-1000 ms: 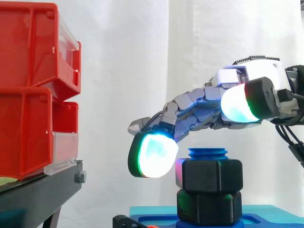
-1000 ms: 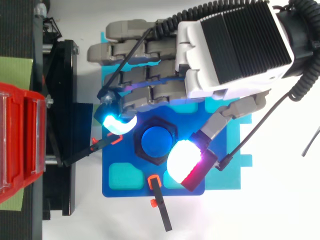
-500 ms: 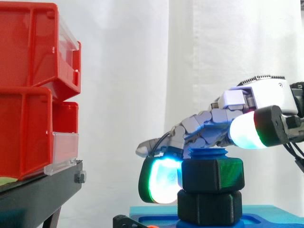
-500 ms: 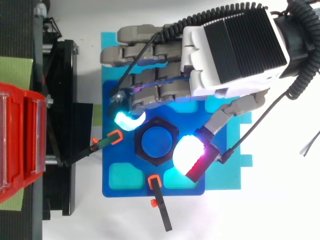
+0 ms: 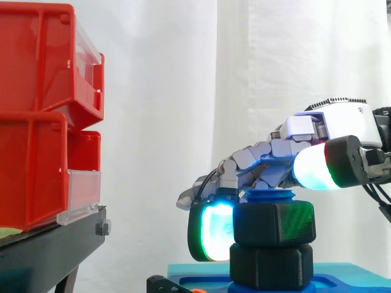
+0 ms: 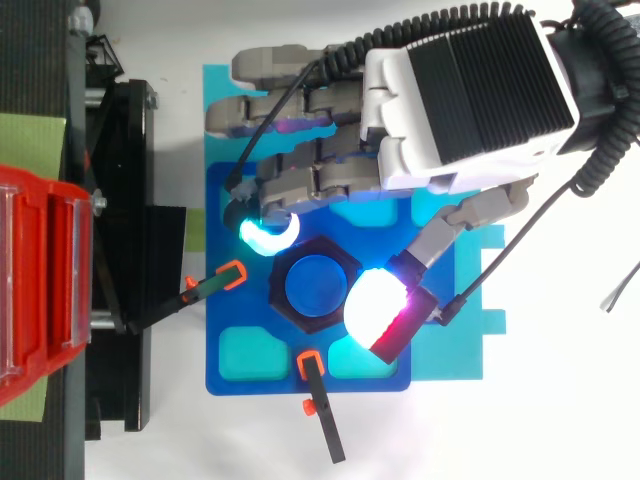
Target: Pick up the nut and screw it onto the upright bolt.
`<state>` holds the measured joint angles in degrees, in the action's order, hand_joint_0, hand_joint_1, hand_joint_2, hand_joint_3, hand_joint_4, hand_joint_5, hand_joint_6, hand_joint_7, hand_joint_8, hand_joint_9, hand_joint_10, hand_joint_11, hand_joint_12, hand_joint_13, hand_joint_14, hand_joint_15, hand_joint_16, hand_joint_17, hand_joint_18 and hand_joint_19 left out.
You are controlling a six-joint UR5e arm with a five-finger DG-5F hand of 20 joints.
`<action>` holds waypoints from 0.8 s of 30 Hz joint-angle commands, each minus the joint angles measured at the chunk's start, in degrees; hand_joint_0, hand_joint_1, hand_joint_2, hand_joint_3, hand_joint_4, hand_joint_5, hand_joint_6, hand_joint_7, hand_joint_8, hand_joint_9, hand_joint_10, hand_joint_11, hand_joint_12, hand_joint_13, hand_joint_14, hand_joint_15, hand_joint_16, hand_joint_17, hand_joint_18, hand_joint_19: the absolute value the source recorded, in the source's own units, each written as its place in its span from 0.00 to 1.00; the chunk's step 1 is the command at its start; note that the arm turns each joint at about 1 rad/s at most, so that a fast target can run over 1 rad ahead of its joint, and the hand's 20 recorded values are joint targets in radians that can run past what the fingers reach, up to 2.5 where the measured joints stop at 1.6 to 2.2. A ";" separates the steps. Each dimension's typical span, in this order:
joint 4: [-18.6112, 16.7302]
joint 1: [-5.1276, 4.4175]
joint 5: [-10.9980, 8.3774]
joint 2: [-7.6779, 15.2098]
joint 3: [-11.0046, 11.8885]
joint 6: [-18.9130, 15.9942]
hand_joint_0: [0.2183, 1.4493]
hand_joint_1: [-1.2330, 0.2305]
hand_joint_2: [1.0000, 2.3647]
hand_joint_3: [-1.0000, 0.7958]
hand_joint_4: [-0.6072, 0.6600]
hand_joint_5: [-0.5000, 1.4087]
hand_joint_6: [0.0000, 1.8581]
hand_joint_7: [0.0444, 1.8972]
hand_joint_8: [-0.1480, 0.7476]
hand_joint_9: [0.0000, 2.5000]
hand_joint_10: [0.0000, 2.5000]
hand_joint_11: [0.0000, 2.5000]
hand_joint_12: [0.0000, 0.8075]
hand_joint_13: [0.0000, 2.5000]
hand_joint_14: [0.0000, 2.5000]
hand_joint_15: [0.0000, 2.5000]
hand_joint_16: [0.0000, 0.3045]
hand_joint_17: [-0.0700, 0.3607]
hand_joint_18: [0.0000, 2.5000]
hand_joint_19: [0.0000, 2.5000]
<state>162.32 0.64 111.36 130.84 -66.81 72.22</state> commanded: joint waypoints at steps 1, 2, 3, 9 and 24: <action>-0.07 -0.03 0.00 0.03 0.01 -0.07 0.24 0.70 0.00 0.28 0.66 0.26 0.27 0.62 0.48 0.31 0.00 0.00 0.35 0.10 0.00 0.00 0.10 0.33 0.00 0.00; -0.07 -0.03 0.00 0.03 0.01 -0.07 0.24 0.70 0.00 0.28 0.65 0.26 0.27 0.63 0.48 0.31 0.00 0.00 0.34 0.10 0.00 0.00 0.10 0.33 0.00 0.00; -0.16 0.06 0.00 -0.06 0.10 0.02 0.24 0.70 0.00 0.28 0.65 0.26 0.27 0.64 0.48 0.32 0.00 0.00 0.34 0.11 0.00 0.00 0.10 0.32 0.00 0.00; -0.16 0.24 0.35 -0.06 0.01 -0.07 0.25 0.69 0.00 0.28 0.61 0.28 0.27 0.67 0.49 0.38 0.00 0.00 0.32 0.15 0.00 0.00 0.09 0.31 0.00 0.00; 0.01 0.76 1.14 -0.06 0.98 0.02 0.25 0.67 0.00 0.28 0.56 0.31 0.27 0.71 0.43 0.54 0.00 0.00 0.24 0.28 0.00 0.00 0.06 0.26 0.17 0.00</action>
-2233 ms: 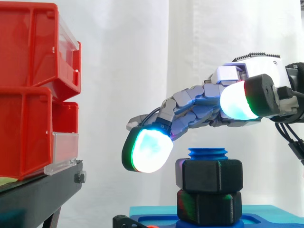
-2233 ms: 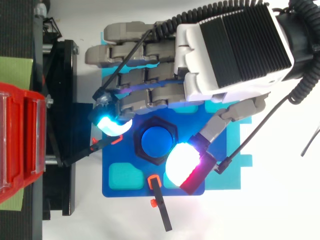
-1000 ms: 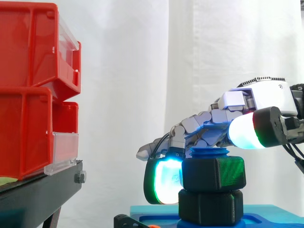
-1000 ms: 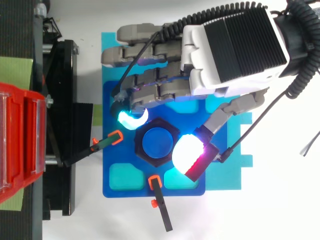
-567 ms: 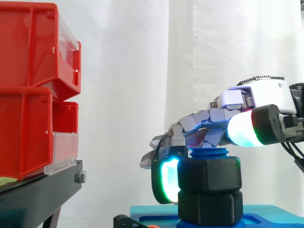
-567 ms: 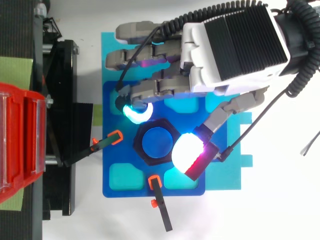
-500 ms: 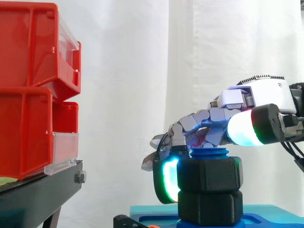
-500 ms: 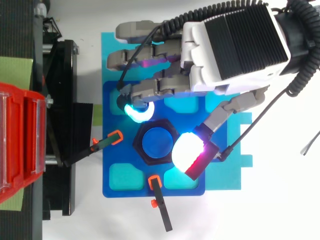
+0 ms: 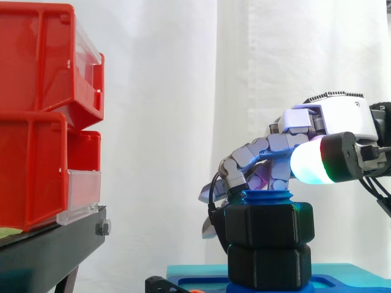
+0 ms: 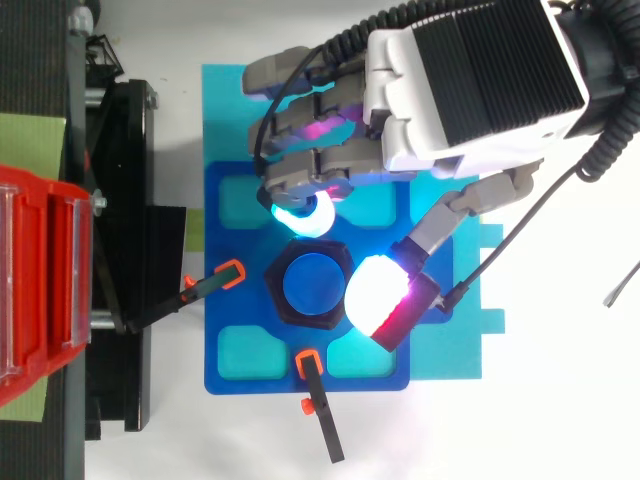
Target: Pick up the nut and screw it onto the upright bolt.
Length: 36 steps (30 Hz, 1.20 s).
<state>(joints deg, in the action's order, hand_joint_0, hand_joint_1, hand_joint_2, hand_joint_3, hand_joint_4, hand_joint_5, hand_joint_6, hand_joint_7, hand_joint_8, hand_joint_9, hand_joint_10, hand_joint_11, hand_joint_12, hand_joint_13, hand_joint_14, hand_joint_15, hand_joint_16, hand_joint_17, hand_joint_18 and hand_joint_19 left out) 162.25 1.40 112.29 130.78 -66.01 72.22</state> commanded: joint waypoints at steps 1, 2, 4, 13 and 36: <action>0.08 0.10 0.30 0.00 0.18 0.02 0.25 0.67 0.00 0.28 0.56 0.31 0.27 0.72 0.42 0.54 0.00 0.00 0.24 0.28 0.00 0.00 0.06 0.26 0.17 0.00; 0.08 0.01 0.30 0.00 0.26 0.02 0.25 0.67 0.00 0.28 0.56 0.31 0.27 0.71 0.41 0.54 0.00 0.00 0.23 0.28 0.00 0.00 0.06 0.26 0.17 0.00; 0.08 0.10 0.30 0.00 0.35 -0.07 0.25 0.68 0.00 0.28 0.56 0.31 0.27 0.71 0.40 0.55 0.00 0.00 0.23 0.29 0.00 0.00 0.06 0.26 0.18 0.00; 0.08 0.80 1.44 0.00 2.02 0.02 0.25 0.68 0.00 0.28 0.54 0.31 0.27 0.72 0.37 0.56 0.00 0.00 0.21 0.31 0.00 0.00 0.06 0.25 0.20 0.00; 2.02 1.15 3.90 0.09 5.27 0.37 0.21 0.72 0.00 0.28 0.61 0.17 0.27 0.33 0.44 0.28 0.00 0.00 0.39 0.10 0.00 0.00 0.13 0.37 0.00 0.00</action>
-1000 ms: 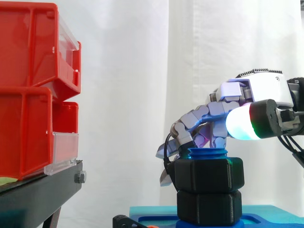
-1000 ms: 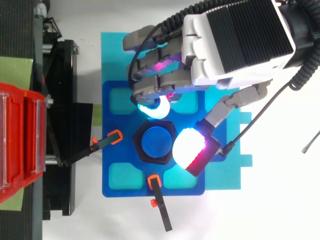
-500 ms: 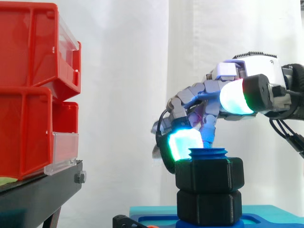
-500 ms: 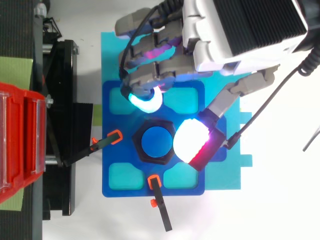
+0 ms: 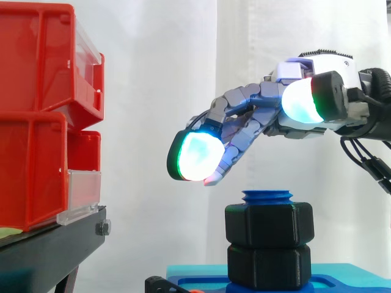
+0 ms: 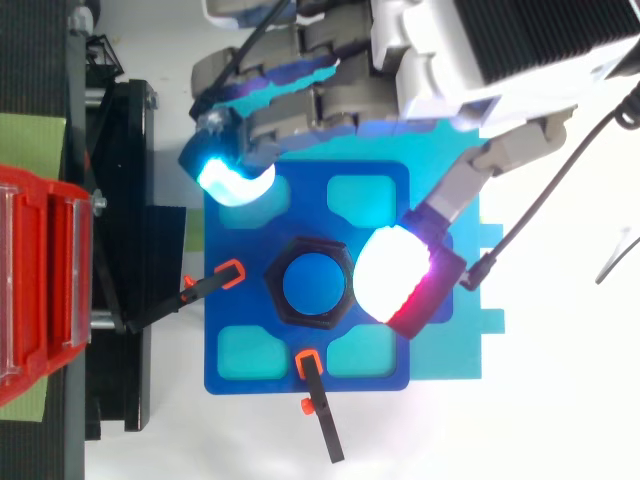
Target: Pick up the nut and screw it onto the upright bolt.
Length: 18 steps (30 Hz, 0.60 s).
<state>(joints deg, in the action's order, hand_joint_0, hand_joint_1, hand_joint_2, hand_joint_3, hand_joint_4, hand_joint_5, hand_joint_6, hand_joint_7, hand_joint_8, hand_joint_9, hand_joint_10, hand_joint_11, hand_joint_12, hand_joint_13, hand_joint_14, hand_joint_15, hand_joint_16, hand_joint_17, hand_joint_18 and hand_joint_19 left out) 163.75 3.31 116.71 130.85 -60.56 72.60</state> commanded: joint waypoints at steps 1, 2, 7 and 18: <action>0.43 -1.21 -0.78 0.02 -0.53 -0.09 0.21 0.72 0.00 0.28 0.61 0.17 0.27 0.33 0.44 0.27 0.00 0.00 0.38 0.10 0.00 0.00 0.13 0.37 0.00 0.00; 0.35 -1.47 -0.96 0.02 -0.79 -0.18 0.21 0.72 0.00 0.28 0.61 0.17 0.27 0.33 0.43 0.27 0.00 0.00 0.38 0.09 0.00 0.00 0.13 0.37 0.00 0.00; 0.52 -2.70 -2.63 0.02 -1.32 -0.79 0.21 0.73 0.00 0.28 0.61 0.17 0.27 0.33 0.43 0.25 0.00 0.00 0.39 0.08 0.00 0.00 0.14 0.38 0.00 0.00; -0.53 -4.11 -3.42 0.11 -2.46 -1.58 0.21 0.73 0.00 0.28 0.62 0.17 0.27 0.34 0.45 0.25 0.00 0.00 0.39 0.08 0.00 0.00 0.14 0.38 0.00 0.00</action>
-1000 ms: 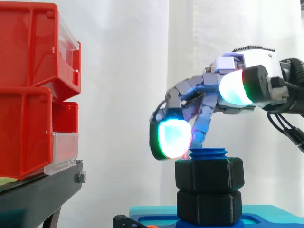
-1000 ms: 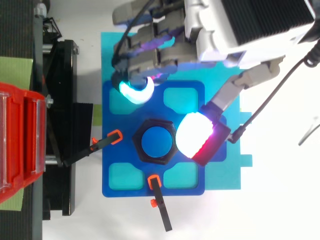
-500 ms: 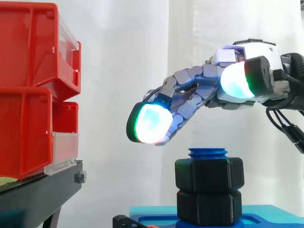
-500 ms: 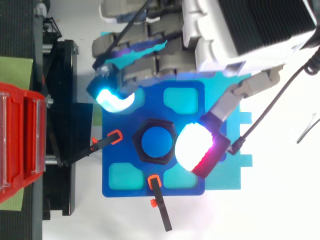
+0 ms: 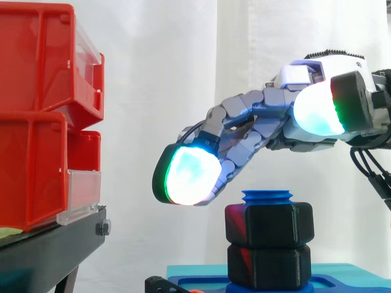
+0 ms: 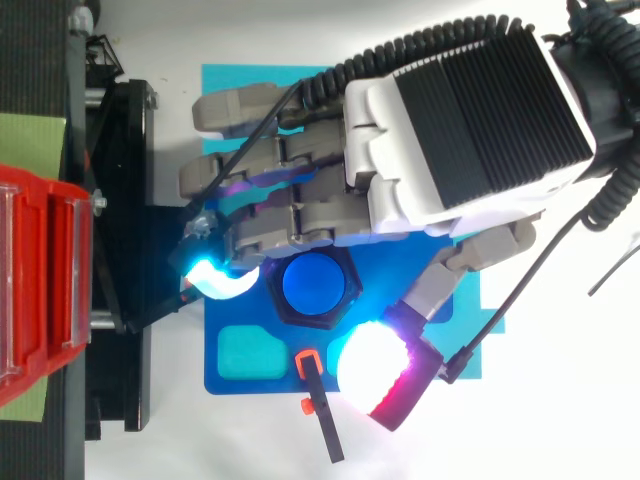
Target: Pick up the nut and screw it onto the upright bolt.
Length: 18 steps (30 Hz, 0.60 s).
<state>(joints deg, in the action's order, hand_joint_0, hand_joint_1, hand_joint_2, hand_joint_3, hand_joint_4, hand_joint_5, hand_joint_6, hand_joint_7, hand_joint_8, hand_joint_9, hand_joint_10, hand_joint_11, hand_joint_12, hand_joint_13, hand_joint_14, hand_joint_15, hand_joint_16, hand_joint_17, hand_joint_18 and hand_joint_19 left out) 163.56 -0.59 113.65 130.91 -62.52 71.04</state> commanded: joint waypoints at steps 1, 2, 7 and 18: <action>-0.44 -0.20 -0.35 0.05 -0.85 -0.03 0.21 0.73 0.00 0.28 0.62 0.17 0.27 0.34 0.45 0.25 0.00 0.00 0.39 0.08 0.00 0.00 0.14 0.38 0.00 0.00; -0.97 -0.28 -0.71 -0.04 -1.81 -0.03 0.21 0.73 0.00 0.28 0.62 0.17 0.27 0.35 0.45 0.25 0.00 0.00 0.39 0.08 0.00 0.00 0.14 0.38 0.00 0.00; -1.84 -0.37 -0.88 -0.04 -1.90 -0.38 0.21 0.73 0.00 0.28 0.63 0.18 0.27 0.35 0.45 0.25 0.00 0.00 0.40 0.09 0.00 0.00 0.14 0.38 0.00 0.00; -2.90 -0.11 -0.88 -0.04 -2.16 0.32 0.22 0.73 0.00 0.28 0.66 0.19 0.27 0.40 0.47 0.27 0.00 0.00 0.39 0.10 0.00 0.00 0.13 0.37 0.00 0.00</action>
<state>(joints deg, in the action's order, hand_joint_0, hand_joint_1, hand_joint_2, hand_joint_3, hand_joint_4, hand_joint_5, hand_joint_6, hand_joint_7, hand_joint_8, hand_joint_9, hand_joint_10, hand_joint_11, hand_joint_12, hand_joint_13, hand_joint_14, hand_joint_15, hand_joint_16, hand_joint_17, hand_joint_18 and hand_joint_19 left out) 161.09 -0.74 112.76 130.92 -64.52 71.14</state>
